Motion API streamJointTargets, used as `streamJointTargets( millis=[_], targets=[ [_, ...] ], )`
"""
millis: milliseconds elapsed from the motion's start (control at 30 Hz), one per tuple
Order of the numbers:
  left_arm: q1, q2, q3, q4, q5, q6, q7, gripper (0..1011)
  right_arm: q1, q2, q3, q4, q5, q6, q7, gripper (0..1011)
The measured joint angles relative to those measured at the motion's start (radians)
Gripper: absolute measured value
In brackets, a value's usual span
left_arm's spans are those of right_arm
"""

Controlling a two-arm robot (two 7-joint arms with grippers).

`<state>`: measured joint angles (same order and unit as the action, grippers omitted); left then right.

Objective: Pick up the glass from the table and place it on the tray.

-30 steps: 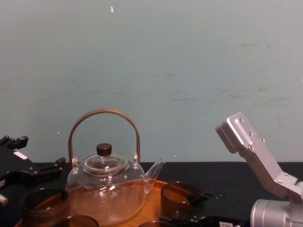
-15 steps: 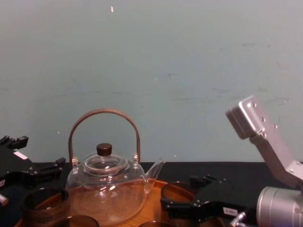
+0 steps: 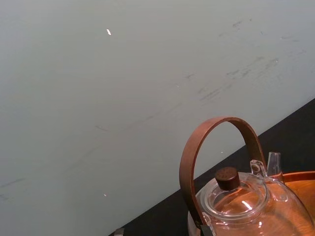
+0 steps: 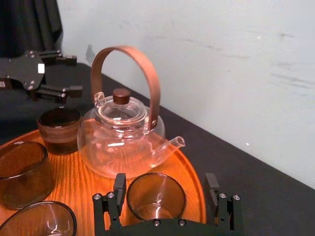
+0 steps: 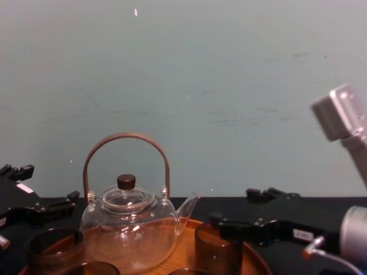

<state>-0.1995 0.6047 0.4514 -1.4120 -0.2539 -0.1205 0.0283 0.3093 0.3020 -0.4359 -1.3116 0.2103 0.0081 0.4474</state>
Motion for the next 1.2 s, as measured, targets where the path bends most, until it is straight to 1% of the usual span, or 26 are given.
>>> streamJointTargets(
  millis=[100, 200, 233, 333, 367, 433, 467, 533, 700, 867, 900, 1000, 1200],
  targets=[
    [0.0, 0.0, 0.0, 0.0, 0.0, 0.0, 0.0, 1001, -0.017, 0.012, 0.015, -0.023, 0.016, 0.001, -0.002, 1002],
    [0.0, 0.0, 0.0, 0.0, 0.0, 0.0, 0.0, 1001, -0.041, 0.03, 0.041, -0.049, 0.038, 0.001, -0.008, 1002],
    [0.0, 0.0, 0.0, 0.0, 0.0, 0.0, 0.0, 1001, -0.053, 0.04, 0.055, -0.059, 0.049, 0.001, -0.012, 1002],
    [0.0, 0.0, 0.0, 0.0, 0.0, 0.0, 0.0, 1001, -0.069, 0.053, 0.079, -0.071, 0.069, 0.001, -0.017, 1002],
    [0.0, 0.0, 0.0, 0.0, 0.0, 0.0, 0.0, 1001, -0.079, 0.061, 0.095, -0.076, 0.081, 0.0, -0.022, 1002],
    [0.0, 0.0, 0.0, 0.0, 0.0, 0.0, 0.0, 1001, -0.089, 0.068, 0.11, -0.078, 0.092, -0.001, -0.029, 1002],
    [0.0, 0.0, 0.0, 0.0, 0.0, 0.0, 0.0, 1002, -0.097, 0.074, 0.126, -0.079, 0.101, -0.003, -0.036, 1002],
    [0.0, 0.0, 0.0, 0.0, 0.0, 0.0, 0.0, 1001, -0.11, 0.082, 0.143, -0.078, 0.11, -0.007, -0.046, 1002],
    [0.0, 0.0, 0.0, 0.0, 0.0, 0.0, 0.0, 1001, -0.13, 0.09, 0.175, -0.067, 0.127, -0.015, -0.061, 1002],
    [0.0, 0.0, 0.0, 0.0, 0.0, 0.0, 0.0, 1001, -0.143, 0.093, 0.2, -0.048, 0.128, -0.023, -0.085, 1002],
    [0.0, 0.0, 0.0, 0.0, 0.0, 0.0, 0.0, 1001, -0.143, 0.093, 0.2, -0.048, 0.128, -0.023, -0.085, 1002],
    [0.0, 0.0, 0.0, 0.0, 0.0, 0.0, 0.0, 1001, -0.147, 0.09, 0.207, -0.037, 0.095, -0.03, -0.12, 1002],
    [0.0, 0.0, 0.0, 0.0, 0.0, 0.0, 0.0, 1001, -0.147, 0.076, 0.208, -0.017, 0.071, -0.032, -0.126, 1002]
  ],
)
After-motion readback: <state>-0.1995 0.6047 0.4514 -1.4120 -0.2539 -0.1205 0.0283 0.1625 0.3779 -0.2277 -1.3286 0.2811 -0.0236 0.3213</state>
